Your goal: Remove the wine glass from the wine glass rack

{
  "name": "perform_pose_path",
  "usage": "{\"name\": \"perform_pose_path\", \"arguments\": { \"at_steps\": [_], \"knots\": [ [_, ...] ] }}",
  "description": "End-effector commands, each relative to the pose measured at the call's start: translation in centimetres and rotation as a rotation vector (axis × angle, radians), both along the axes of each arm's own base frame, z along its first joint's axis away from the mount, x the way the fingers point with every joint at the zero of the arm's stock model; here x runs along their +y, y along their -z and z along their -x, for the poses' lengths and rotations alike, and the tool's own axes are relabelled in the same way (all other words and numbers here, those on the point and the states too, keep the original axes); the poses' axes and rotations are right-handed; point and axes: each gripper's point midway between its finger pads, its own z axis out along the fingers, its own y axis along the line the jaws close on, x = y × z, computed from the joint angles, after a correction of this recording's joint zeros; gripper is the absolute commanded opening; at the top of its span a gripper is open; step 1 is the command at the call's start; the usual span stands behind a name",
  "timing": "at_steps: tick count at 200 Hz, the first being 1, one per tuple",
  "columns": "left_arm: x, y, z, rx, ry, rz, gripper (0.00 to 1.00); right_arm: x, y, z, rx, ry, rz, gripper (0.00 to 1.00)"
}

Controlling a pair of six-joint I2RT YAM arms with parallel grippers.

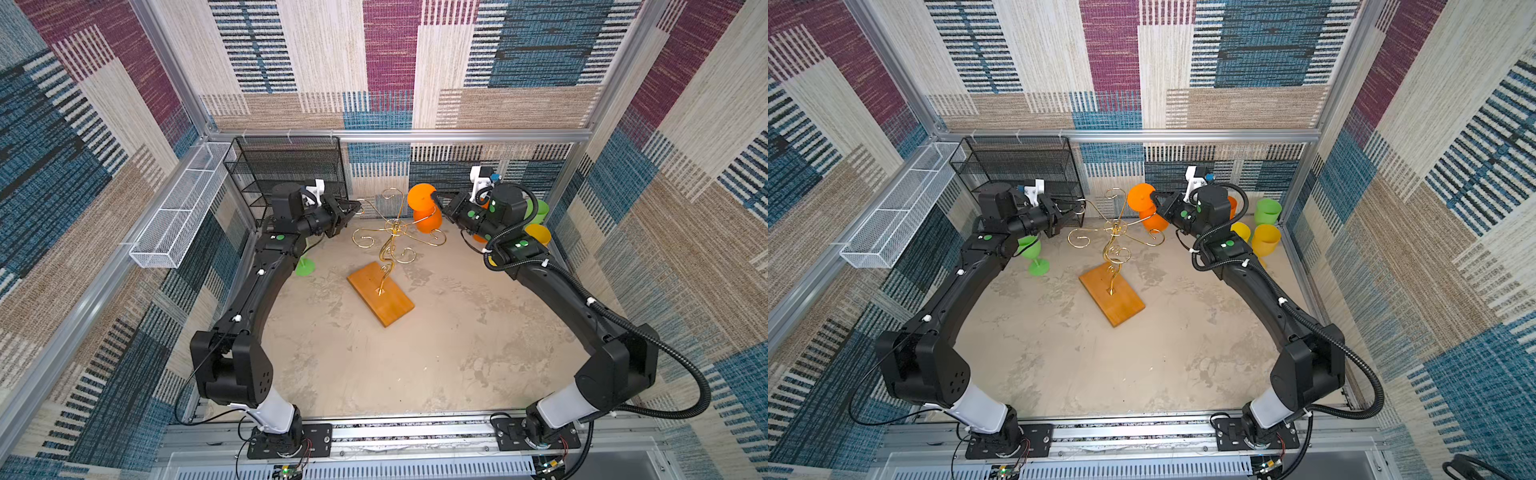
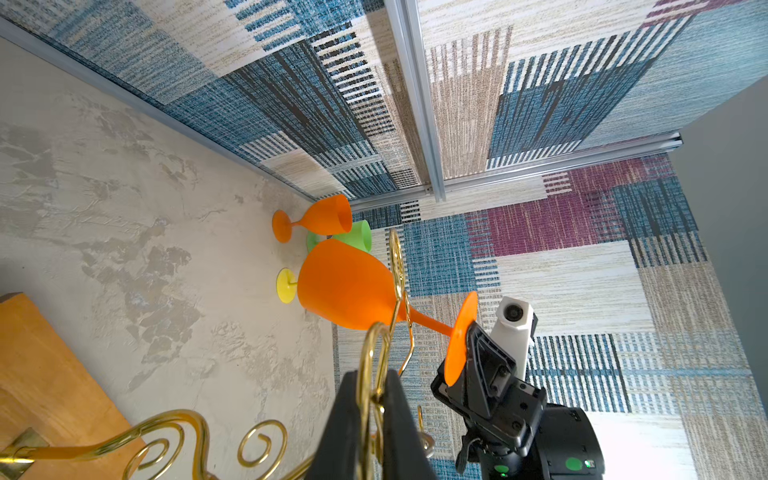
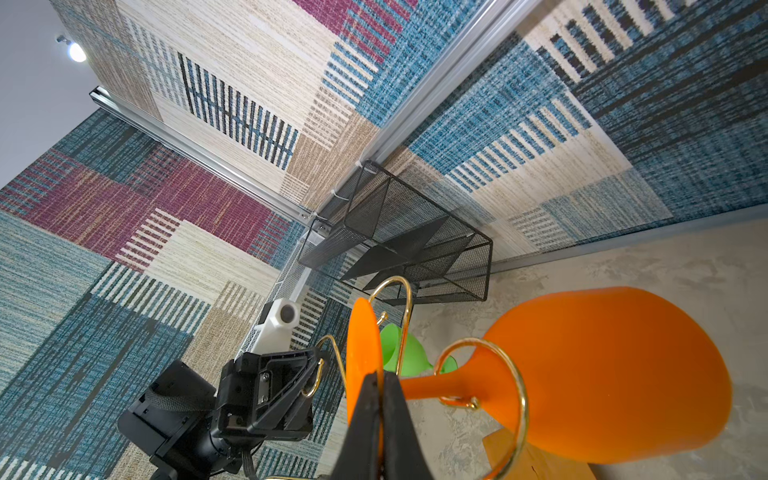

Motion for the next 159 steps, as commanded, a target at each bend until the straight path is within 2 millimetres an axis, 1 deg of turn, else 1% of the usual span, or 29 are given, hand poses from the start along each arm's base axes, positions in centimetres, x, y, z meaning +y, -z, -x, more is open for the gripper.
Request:
{"name": "perform_pose_path", "arguments": {
  "at_steps": [1,28,52,64,70,71,73,80,98,118,151,159],
  "knots": [
    [1.7,3.2,-1.0,0.009,-0.09,-0.148,0.0,-0.5,-2.4,0.4,-0.086,0.025,0.017,0.0],
    [1.8,3.8,-0.7,0.019,-0.088,-0.157,0.0,-0.8,-3.5,0.0,-0.124,0.048,0.03,0.0],
    [2.0,3.7,-0.2,0.015,-0.09,-0.173,0.0,-0.8,-4.6,-0.5,-0.153,0.061,0.038,0.0],
    [2.1,3.9,0.0,0.019,-0.09,-0.181,0.0,-0.7,-4.7,-1.0,-0.156,0.068,0.038,0.0],
    [2.1,3.9,0.1,0.019,-0.089,-0.183,0.0,-0.5,-4.0,-1.4,-0.144,0.067,0.047,0.0],
    [2.1,3.8,0.1,0.017,-0.088,-0.183,0.0,-0.5,-4.6,-1.4,-0.156,0.066,0.042,0.0],
    [2.1,3.9,0.1,0.019,-0.089,-0.183,0.0,-0.5,-5.0,-1.4,-0.163,0.067,0.04,0.0],
    [2.1,3.9,0.2,0.019,-0.087,-0.185,0.0,-0.3,-5.2,-1.6,-0.168,0.062,0.04,0.0],
    [2.1,3.9,0.4,0.021,-0.085,-0.189,0.0,0.4,-4.7,-2.5,-0.161,0.044,0.042,0.0],
    [2.1,4.1,0.5,0.022,-0.081,-0.192,0.0,1.0,-3.7,-3.6,-0.146,0.04,0.053,0.0],
    [2.0,4.3,0.5,0.026,-0.078,-0.194,0.0,2.4,-2.4,-4.9,-0.133,0.02,0.08,0.0],
    [2.0,4.4,0.5,0.027,-0.075,-0.193,0.0,2.7,-2.4,-5.1,-0.133,0.014,0.081,0.0]
  ]
}}
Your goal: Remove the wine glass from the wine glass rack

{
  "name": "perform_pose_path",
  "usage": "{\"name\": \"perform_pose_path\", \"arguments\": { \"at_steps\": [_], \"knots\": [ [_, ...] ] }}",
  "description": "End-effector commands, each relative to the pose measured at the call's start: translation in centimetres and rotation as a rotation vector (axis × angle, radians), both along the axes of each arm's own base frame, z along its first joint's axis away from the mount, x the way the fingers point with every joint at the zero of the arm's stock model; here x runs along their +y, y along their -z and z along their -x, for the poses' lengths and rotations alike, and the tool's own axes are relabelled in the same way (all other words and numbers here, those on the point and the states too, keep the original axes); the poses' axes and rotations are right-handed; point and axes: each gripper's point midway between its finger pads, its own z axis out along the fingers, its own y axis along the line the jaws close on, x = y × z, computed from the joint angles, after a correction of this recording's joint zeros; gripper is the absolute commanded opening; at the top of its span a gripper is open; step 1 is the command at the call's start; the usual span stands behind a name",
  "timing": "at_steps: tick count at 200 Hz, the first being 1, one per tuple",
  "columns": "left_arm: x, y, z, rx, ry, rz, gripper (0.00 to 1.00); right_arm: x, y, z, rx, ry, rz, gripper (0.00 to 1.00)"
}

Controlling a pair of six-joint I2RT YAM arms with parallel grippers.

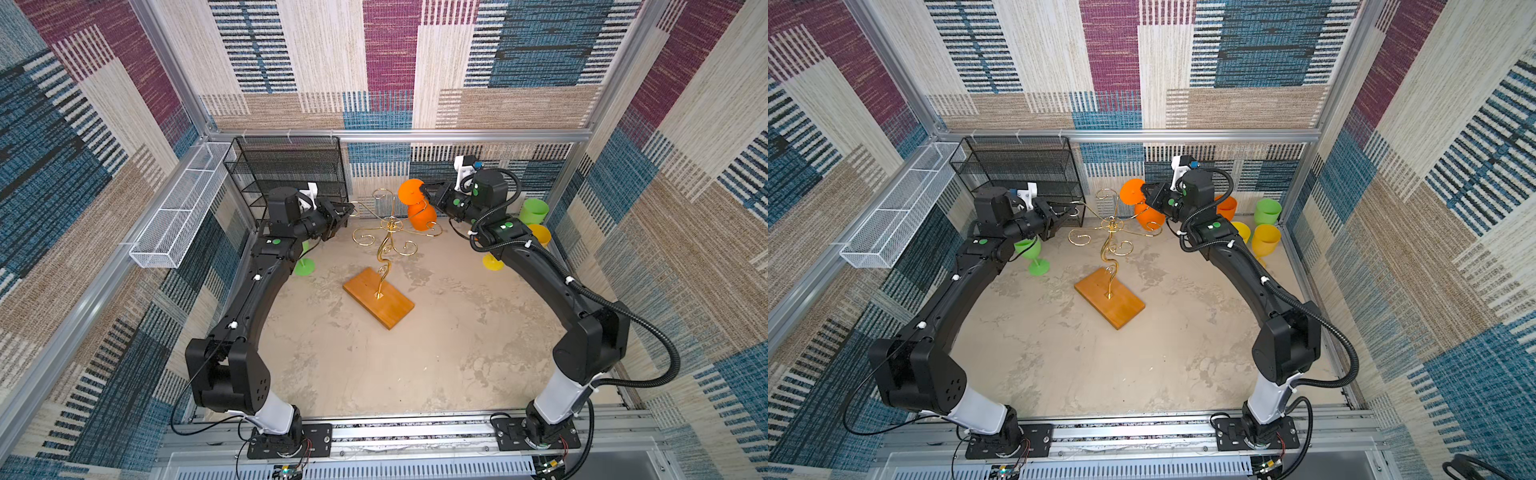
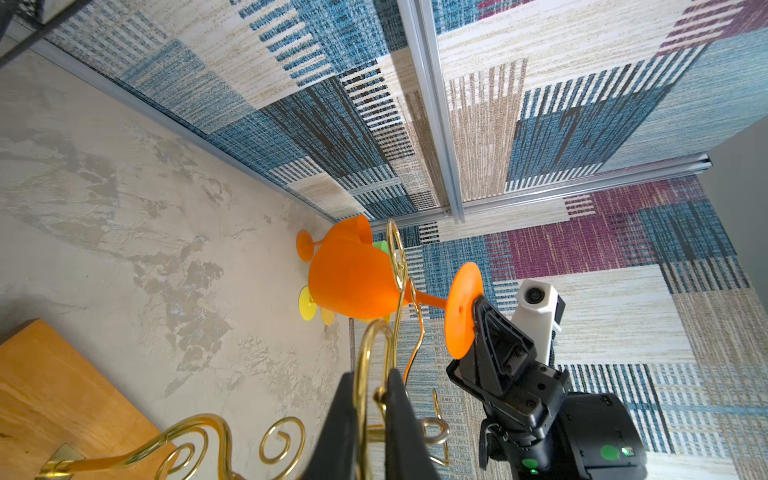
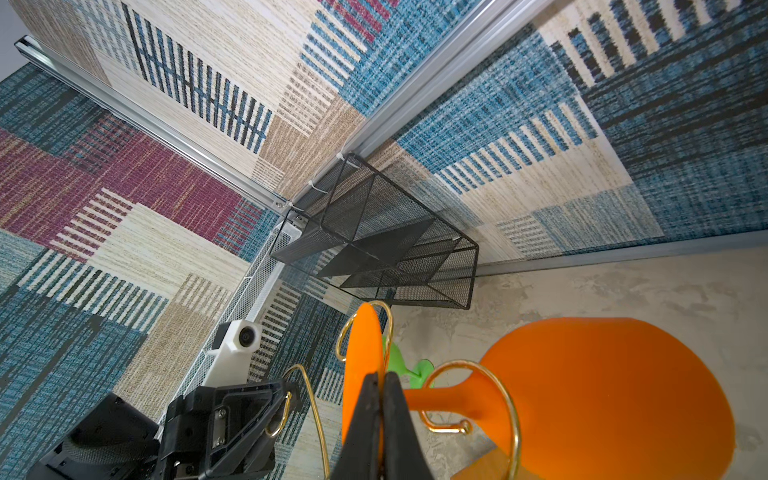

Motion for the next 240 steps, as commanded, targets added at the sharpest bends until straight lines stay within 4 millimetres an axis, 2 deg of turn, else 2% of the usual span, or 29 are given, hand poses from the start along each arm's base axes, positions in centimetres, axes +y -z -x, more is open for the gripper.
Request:
{"name": "perform_pose_path", "arguments": {
  "at_steps": [1,29,65,78,104,128,141,201,240],
  "knots": [
    [0.6,3.5,0.3,0.031,0.003,-0.143,0.0,0.4,-3.2,-0.7,-0.135,0.011,-0.018,0.0],
    [0.6,3.7,0.3,0.032,0.004,-0.152,0.0,1.3,-3.5,-1.0,-0.144,-0.006,-0.018,0.0],
    [0.7,4.1,0.3,0.036,0.004,-0.159,0.0,2.1,-4.9,-0.7,-0.186,-0.01,-0.02,0.0],
    [0.7,4.3,0.2,0.04,0.006,-0.158,0.0,2.8,-4.2,-1.1,-0.172,-0.018,-0.002,0.0],
    [0.7,4.2,0.3,0.037,0.005,-0.163,0.0,4.0,-1.2,-2.0,-0.113,-0.031,0.022,0.0],
    [1.0,4.3,0.5,0.036,0.001,-0.173,0.0,4.4,-0.1,-1.7,-0.09,-0.041,0.026,0.0],
    [1.2,4.2,0.6,0.034,-0.003,-0.175,0.0,4.2,-0.4,-1.1,-0.096,-0.034,0.032,0.0],
    [1.8,4.6,0.9,0.04,-0.018,-0.174,0.0,0.8,-2.5,2.1,-0.142,0.057,0.035,0.0],
    [2.1,4.8,1.2,0.042,-0.026,-0.179,0.0,0.0,-3.2,3.3,-0.149,0.07,0.018,0.0]
  ]
}}
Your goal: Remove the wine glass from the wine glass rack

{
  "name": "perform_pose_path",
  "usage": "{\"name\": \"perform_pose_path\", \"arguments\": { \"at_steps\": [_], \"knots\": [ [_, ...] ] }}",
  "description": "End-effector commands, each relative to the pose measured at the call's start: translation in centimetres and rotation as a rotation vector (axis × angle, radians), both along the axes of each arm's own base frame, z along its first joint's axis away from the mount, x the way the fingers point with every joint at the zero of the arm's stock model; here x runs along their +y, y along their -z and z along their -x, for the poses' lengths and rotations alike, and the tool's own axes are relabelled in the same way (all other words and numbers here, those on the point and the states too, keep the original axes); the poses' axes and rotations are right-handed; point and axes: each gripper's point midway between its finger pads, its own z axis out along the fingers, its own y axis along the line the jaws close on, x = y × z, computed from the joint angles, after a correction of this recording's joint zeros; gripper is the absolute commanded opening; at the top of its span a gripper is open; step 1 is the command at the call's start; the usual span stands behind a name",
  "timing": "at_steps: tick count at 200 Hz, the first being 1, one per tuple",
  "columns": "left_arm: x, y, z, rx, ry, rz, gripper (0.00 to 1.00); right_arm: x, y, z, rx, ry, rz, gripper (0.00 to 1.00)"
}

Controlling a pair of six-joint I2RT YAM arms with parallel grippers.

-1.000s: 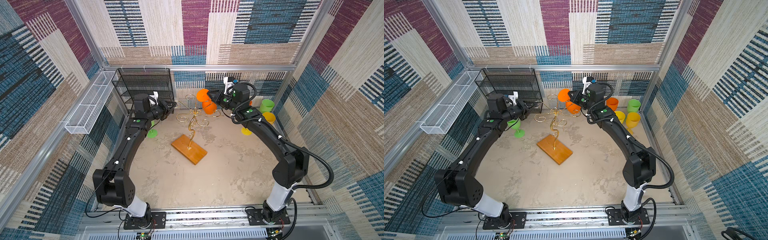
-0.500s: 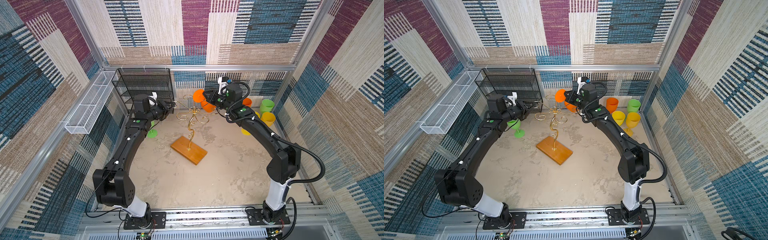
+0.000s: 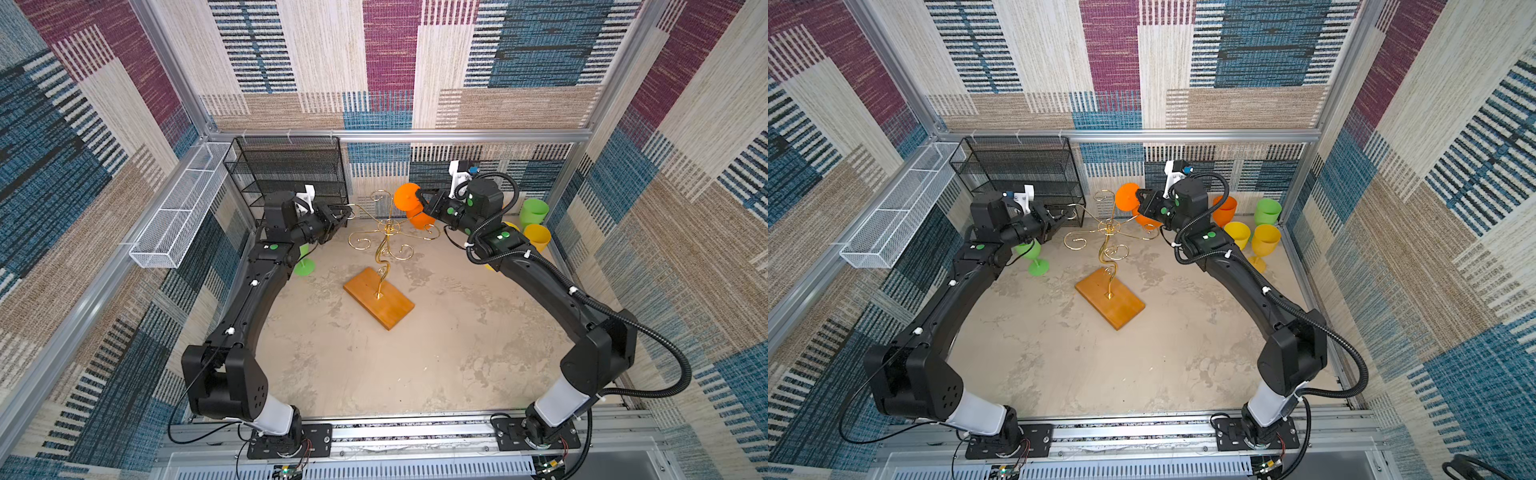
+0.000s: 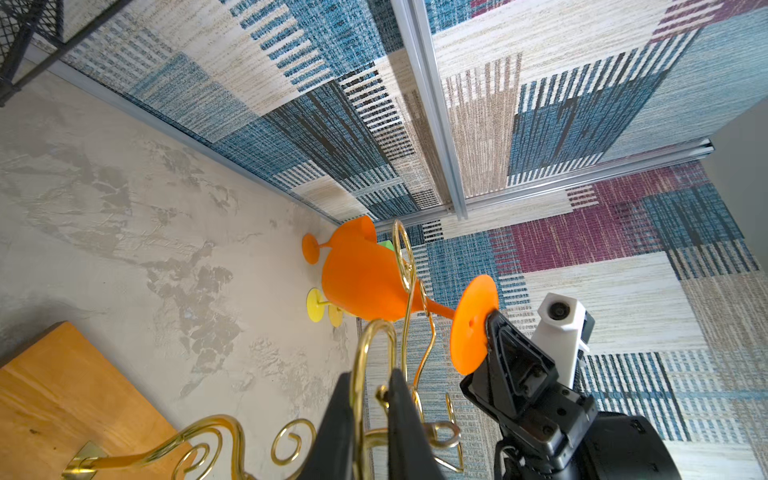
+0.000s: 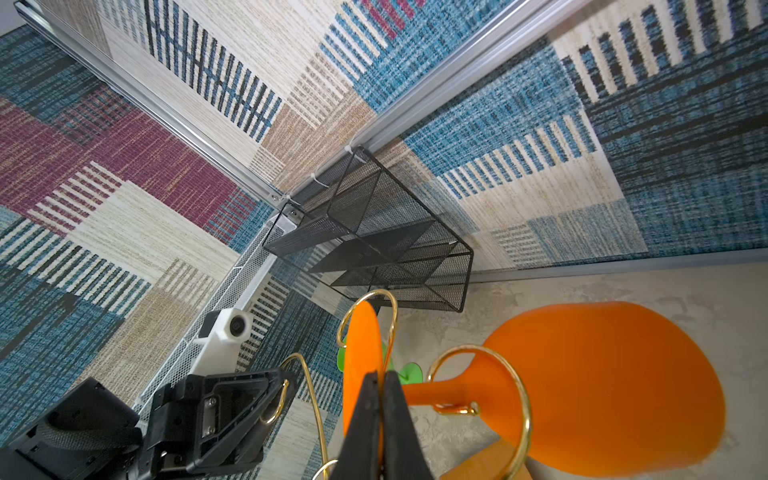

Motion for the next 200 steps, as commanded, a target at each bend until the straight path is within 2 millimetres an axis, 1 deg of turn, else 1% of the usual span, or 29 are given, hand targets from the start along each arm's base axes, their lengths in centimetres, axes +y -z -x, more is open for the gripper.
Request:
{"name": "perform_pose_path", "arguments": {
  "at_steps": [1,4,6,9,27,45,63,81,83,85,100,121,152,177,179,181,200],
  "knots": [
    [1.2,4.3,0.4,0.072,-0.027,-0.152,0.0,-0.8,-2.8,0.4,-0.084,0.031,-0.043,0.0],
    [1.2,4.4,0.5,0.073,-0.028,-0.155,0.0,-0.8,-3.0,0.5,-0.086,0.033,-0.045,0.0],
    [1.3,4.4,0.5,0.073,-0.029,-0.156,0.0,-0.8,-2.1,0.4,-0.069,0.033,-0.037,0.0],
    [1.3,4.3,0.6,0.071,-0.029,-0.158,0.0,-0.8,-1.7,0.3,-0.064,0.033,-0.035,0.0],
    [1.3,4.5,0.9,0.071,-0.025,-0.166,0.0,-0.7,-1.3,0.3,-0.047,0.031,-0.04,0.0],
    [1.5,4.7,1.1,0.071,-0.027,-0.17,0.0,-0.6,-1.6,0.5,-0.048,0.018,-0.055,0.0],
    [1.5,4.7,1.2,0.06,-0.027,-0.172,0.0,-0.8,-1.8,0.1,-0.043,0.035,-0.056,0.0],
    [1.5,4.8,1.3,0.049,-0.023,-0.169,0.0,-0.7,-0.8,-0.5,-0.017,0.03,-0.056,0.0],
    [1.5,4.7,1.3,0.048,-0.021,-0.169,0.0,-0.8,-1.7,-0.5,-0.032,0.028,-0.067,0.0],
    [1.5,4.8,1.3,0.048,-0.021,-0.169,0.0,-0.8,-2.0,-0.5,-0.036,0.027,-0.072,0.0],
    [1.4,4.8,1.4,0.044,-0.014,-0.164,0.0,-0.7,-1.7,-1.1,-0.021,0.024,-0.077,0.0],
    [1.5,5.1,1.5,0.043,-0.013,-0.17,0.0,-0.7,-1.3,-1.4,-0.004,0.014,-0.089,0.0],
    [1.9,5.2,1.6,0.042,-0.017,-0.182,0.0,-1.0,-1.2,-0.7,0.004,0.006,-0.102,0.0],
    [2.2,5.3,1.7,0.042,-0.02,-0.185,0.0,-1.3,-2.1,-0.1,-0.012,0.009,-0.101,0.0],
    [2.2,5.3,1.7,0.041,-0.02,-0.186,0.0,-1.3,-1.3,-0.1,0.003,0.009,-0.094,0.0],
    [2.2,5.4,1.7,0.042,-0.02,-0.186,0.0,-1.3,-1.1,-0.1,0.006,0.008,-0.092,0.0],
    [2.2,5.5,1.7,0.043,-0.019,-0.185,0.0,-1.3,-0.9,0.4,0.013,-0.005,-0.091,0.0]
  ]
}}
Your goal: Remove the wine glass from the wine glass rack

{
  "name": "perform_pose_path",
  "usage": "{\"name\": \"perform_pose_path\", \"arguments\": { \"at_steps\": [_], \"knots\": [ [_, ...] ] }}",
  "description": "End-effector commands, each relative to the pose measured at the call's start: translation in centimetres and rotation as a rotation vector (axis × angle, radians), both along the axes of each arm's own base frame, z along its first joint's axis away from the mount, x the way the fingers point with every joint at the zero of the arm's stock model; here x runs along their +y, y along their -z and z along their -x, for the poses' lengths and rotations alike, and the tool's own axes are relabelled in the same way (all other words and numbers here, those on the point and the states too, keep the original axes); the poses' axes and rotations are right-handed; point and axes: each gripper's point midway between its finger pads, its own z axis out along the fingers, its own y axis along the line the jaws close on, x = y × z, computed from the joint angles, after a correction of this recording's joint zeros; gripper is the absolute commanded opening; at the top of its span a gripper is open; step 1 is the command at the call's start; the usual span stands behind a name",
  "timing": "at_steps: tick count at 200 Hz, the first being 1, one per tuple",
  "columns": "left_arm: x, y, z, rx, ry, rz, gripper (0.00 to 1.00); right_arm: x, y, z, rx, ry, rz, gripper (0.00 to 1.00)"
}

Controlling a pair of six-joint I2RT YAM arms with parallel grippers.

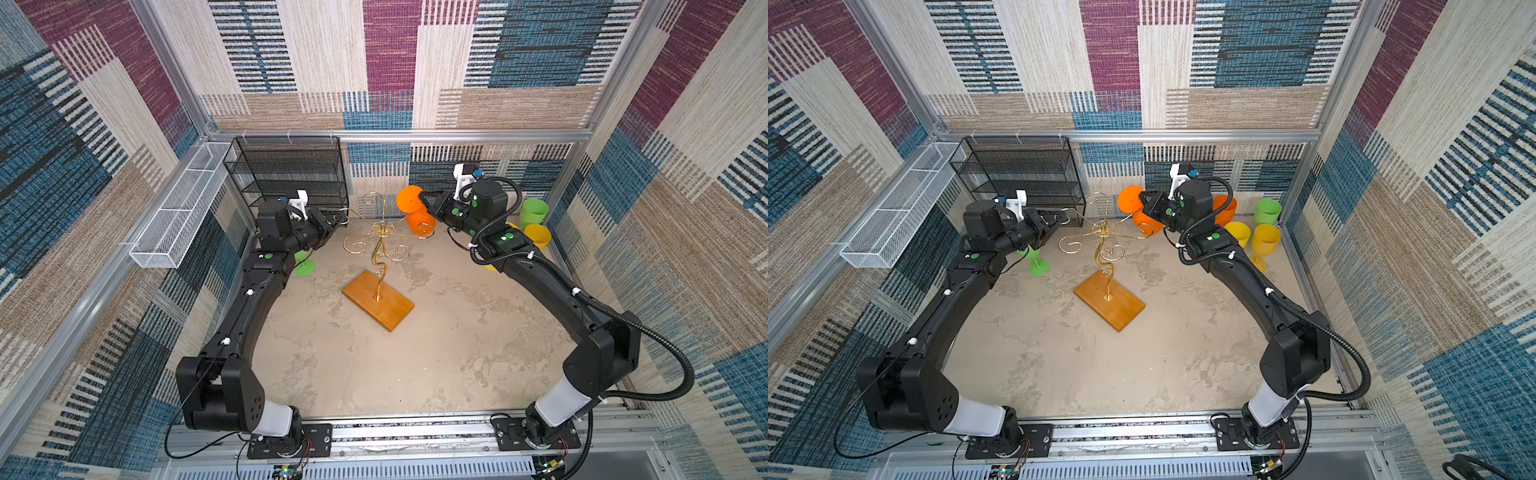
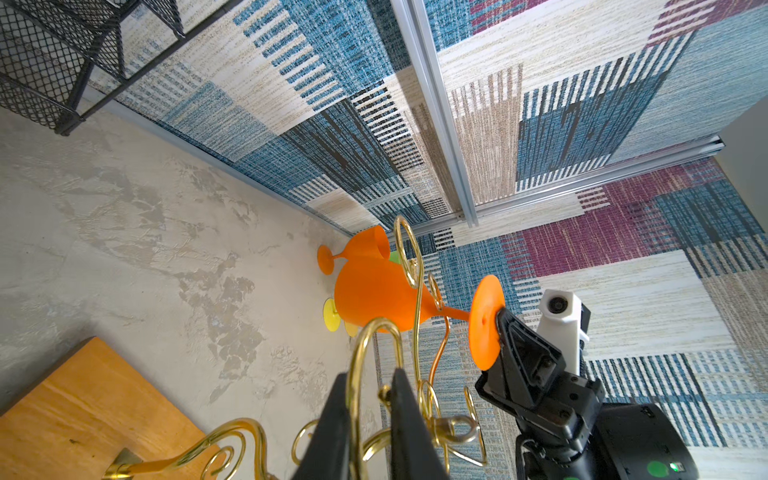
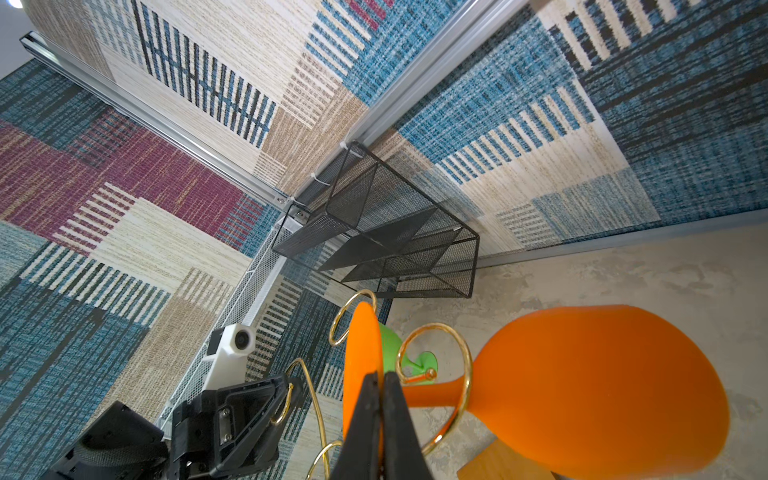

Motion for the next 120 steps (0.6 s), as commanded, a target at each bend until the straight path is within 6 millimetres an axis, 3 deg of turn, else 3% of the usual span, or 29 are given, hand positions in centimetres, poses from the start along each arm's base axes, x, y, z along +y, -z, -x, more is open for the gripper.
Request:
{"name": "perform_pose_path", "arguments": {
  "at_steps": [1,93,100,120],
  "knots": [
    [0.7,4.7,0.7,0.086,0.009,-0.146,0.0,-0.5,-1.6,0.4,-0.056,0.007,-0.023,0.0],
    [0.6,4.8,0.5,0.077,0.021,-0.136,0.0,3.0,-0.2,0.7,-0.022,-0.091,-0.025,0.0],
    [0.6,4.7,0.6,0.076,0.022,-0.138,0.0,3.2,-1.5,0.7,-0.047,-0.093,-0.037,0.0],
    [0.6,4.9,0.7,0.075,0.024,-0.142,0.0,3.8,-1.6,0.0,-0.045,-0.107,-0.043,0.0]
  ]
}}
